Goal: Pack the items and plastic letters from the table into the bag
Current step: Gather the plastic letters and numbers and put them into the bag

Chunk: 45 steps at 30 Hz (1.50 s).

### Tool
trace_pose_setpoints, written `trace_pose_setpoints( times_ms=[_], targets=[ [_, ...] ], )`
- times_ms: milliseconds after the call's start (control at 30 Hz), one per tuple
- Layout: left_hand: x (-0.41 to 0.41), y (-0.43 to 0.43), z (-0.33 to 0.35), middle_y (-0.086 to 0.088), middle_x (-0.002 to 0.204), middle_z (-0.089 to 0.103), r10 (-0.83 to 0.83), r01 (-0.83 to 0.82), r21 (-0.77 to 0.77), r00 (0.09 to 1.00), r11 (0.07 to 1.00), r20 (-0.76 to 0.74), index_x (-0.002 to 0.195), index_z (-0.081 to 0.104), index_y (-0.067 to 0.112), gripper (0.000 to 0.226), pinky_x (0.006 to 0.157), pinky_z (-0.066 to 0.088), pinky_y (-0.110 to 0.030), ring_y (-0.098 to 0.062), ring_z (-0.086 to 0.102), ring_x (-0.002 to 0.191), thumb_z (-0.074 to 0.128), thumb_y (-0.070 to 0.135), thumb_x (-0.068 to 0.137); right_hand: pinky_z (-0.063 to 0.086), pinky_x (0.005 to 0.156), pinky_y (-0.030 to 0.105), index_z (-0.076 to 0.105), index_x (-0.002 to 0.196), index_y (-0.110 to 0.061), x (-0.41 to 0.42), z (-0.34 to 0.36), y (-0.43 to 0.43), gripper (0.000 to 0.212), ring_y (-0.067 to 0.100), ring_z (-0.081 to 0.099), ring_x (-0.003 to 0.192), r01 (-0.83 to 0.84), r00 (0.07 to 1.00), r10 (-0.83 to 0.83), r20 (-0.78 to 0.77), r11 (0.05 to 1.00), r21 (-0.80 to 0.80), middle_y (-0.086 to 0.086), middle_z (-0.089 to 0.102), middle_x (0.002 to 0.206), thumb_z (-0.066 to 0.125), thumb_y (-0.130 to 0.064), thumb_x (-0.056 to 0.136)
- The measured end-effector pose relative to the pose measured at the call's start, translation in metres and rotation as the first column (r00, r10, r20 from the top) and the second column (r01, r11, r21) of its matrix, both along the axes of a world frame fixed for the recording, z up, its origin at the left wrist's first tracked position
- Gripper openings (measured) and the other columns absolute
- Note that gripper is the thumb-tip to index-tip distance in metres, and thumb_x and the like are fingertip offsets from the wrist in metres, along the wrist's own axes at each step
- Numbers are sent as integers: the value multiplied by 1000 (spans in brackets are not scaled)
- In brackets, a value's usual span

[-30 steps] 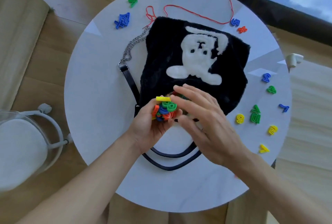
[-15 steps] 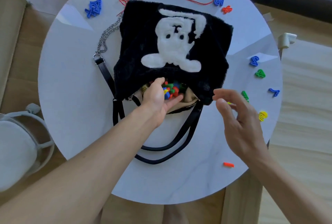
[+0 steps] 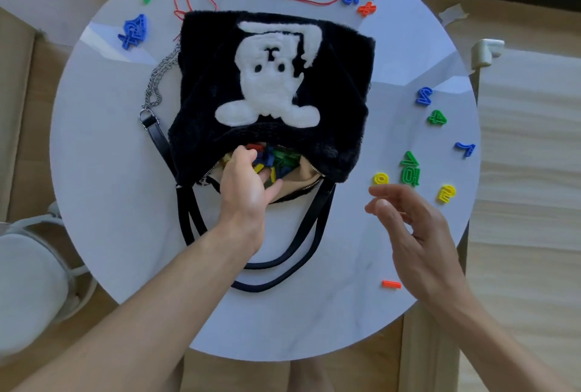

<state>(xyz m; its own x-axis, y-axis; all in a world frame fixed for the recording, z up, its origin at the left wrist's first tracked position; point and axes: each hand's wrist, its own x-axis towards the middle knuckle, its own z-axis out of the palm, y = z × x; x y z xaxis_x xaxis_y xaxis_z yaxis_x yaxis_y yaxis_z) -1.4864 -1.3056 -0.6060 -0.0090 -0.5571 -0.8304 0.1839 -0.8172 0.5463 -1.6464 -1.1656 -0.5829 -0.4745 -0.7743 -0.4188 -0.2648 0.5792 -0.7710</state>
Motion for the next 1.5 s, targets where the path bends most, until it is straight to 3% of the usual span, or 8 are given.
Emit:
trace_pose_setpoints(
  times_ms=[233, 433, 567, 700, 1000, 1133, 1333, 1500],
  targets=[
    [8, 14, -9, -3, 137, 53, -290, 363, -187, 898, 913, 331, 151, 38, 20, 52, 95, 56, -36, -11, 64, 110, 37, 14, 100, 49, 77, 21, 63, 116, -24, -28, -15, 36, 19, 8, 65, 92, 131, 991, -130, -39, 991, 8, -9, 68, 95, 59, -19, 98],
    [-5, 35, 0, 3, 81, 64, -426, 721, -351, 657, 598, 622, 90, 61, 28, 12, 55, 44, -11, -1, 56, 65, 51, 22, 90, 48, 67, 18, 61, 122, -23, -55, -36, 77, 33, 17, 64, 90, 326, 945, -319, -78, 940, 106, 1, 61, 106, 64, -9, 92],
    [-43, 78, -13, 5, 89, 60, -625, 907, -368, 412, 207, 663, 94, 63, 17, 9, 67, 40, -12, -6, 55, 78, 56, 12, 91, 54, 75, 32, 56, 123, -27, -51, -51, 109, 44, 11, 62, 91, 139, 976, -82, -199, 947, 291, -6, 50, 115, 75, -26, 83],
    [-85, 98, -47, -5, 113, 53, -600, 963, -244, 129, -115, 790, 112, 59, 11, 23, 87, 46, -36, -22, 53, 103, 57, 12, 89, 47, 62, 29, 44, 128, -32, -23, -70, 132, 54, 14, 58, 94, -194, 891, 383, -245, 807, 558, -9, 41, 123, 70, -44, 82],
    [-149, 78, -88, -10, 129, 39, -384, 948, 55, -180, -313, 906, 129, 48, 15, 41, 80, 54, -41, -29, 41, 116, 65, 26, 93, 50, 62, 35, 52, 106, -19, -9, -109, 151, 21, 16, 41, 94, -313, 832, 483, -273, 815, 488, -4, 43, 108, 49, -2, 93],
    [-153, 74, -96, -11, 120, 45, -387, 952, 30, -153, -305, 909, 113, 55, 10, 19, 85, 51, -44, -31, 47, 105, 60, 14, 95, 51, 60, 31, 61, 103, -18, -34, -104, 139, 7, 17, 52, 87, -169, 877, 285, -386, 937, 307, -3, 52, 102, 60, -17, 96],
    [-185, 70, -88, -10, 114, 51, -271, 939, -178, 96, -295, 958, 128, 53, 16, 41, 76, 48, -38, -27, 48, 109, 69, 20, 90, 49, 65, 29, 68, 97, -16, -90, -106, 111, 15, 22, 54, 109, 24, 835, 94, -542, 978, 207, 5, 54, 124, 76, -19, 85],
    [-211, 62, -97, -12, 124, 49, -255, 913, -57, -52, -403, 965, 142, 45, 16, 55, 92, 47, -43, -30, 43, 121, 66, 25, 92, 43, 55, 28, 65, 99, -15, -103, -120, 108, 10, 23, 50, 112, -107, 819, 226, -528, 963, 246, 4, 53, 125, 69, -14, 90]
  ],
)
